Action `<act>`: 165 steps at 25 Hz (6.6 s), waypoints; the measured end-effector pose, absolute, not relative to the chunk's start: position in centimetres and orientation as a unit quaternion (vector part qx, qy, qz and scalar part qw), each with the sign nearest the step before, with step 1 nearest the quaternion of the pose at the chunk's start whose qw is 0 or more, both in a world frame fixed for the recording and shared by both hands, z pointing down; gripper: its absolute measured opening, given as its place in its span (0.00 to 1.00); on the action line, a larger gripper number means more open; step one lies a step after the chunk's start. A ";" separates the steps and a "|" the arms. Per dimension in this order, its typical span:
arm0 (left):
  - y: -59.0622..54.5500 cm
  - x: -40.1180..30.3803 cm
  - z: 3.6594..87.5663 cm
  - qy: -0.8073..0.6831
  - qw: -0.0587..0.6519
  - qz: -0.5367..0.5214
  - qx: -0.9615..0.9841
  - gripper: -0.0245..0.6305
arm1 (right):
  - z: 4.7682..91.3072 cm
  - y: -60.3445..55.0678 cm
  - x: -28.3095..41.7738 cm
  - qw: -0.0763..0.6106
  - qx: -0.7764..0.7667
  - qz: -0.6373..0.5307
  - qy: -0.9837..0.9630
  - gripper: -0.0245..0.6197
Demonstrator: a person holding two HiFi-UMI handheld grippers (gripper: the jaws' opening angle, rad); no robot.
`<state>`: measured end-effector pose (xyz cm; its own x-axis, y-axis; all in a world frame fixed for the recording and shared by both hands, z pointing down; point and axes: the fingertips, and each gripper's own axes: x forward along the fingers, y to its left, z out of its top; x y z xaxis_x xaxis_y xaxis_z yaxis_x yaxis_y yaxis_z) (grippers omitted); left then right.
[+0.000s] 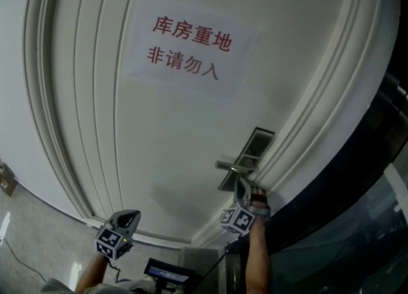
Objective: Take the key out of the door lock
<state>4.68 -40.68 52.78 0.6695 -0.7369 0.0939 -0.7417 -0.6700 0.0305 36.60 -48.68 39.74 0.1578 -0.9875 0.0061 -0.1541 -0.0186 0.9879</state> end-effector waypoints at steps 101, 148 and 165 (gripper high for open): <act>-32.8 2.0 50.2 -0.394 -0.016 0.020 0.919 0.05 | 49.2 -25.9 27.6 0.064 0.718 -0.059 -0.691 0.07; -23.4 -1.5 52.8 -0.393 -0.021 0.027 0.919 0.05 | 53.7 -15.1 20.8 0.035 0.690 0.012 -0.723 0.07; -22.9 -0.8 53.1 -0.391 -0.020 0.030 0.920 0.05 | 54.1 -14.7 20.7 0.032 0.683 0.016 -0.730 0.07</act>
<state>-0.84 -22.89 53.06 0.6923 -0.7205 0.0397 -0.7182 -0.6933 -0.0600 20.73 -14.67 54.13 -0.0658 -0.9955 0.0688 -0.9975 0.0673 0.0198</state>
